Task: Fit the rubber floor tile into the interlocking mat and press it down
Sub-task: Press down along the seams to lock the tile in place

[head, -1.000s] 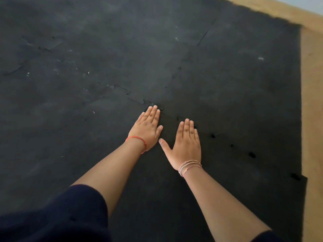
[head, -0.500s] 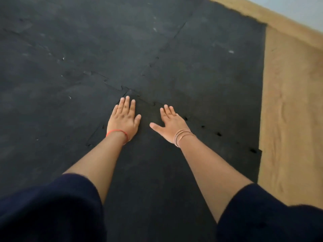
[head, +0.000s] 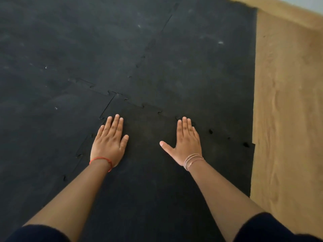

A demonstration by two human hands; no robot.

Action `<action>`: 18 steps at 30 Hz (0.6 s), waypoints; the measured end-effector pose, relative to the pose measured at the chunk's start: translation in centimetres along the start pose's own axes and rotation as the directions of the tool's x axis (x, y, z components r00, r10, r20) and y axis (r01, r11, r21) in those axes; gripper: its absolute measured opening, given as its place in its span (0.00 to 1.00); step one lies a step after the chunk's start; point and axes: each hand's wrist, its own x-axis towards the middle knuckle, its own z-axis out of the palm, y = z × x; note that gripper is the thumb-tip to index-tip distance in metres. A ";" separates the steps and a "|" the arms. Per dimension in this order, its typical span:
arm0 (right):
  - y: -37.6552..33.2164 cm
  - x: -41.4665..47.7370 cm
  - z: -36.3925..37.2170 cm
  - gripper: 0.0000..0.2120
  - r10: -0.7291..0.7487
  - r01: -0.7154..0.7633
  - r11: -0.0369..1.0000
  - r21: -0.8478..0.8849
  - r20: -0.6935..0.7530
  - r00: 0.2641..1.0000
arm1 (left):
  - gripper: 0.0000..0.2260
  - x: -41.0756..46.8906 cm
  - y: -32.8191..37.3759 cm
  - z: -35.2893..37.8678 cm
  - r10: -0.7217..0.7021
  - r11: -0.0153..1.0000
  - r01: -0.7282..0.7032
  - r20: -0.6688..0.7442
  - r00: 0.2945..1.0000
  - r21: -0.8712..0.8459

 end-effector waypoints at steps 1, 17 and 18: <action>0.4 0.5 -0.4 0.53 -0.022 0.022 1.000 -0.005 0.027 0.999 | 0.31 0.0 0.1 -0.2 -0.004 1.000 0.004 0.009 1.000 -0.001; 5.4 -3.0 1.3 0.55 0.177 -0.178 0.984 -0.028 -0.046 0.983 | 0.29 2.8 12.1 1.7 0.129 0.991 -0.130 0.054 0.990 0.025; 5.4 -2.8 1.2 0.54 0.175 -0.176 0.984 -0.017 -0.043 0.984 | 0.29 2.9 12.0 1.8 0.128 0.991 -0.130 0.058 0.990 0.032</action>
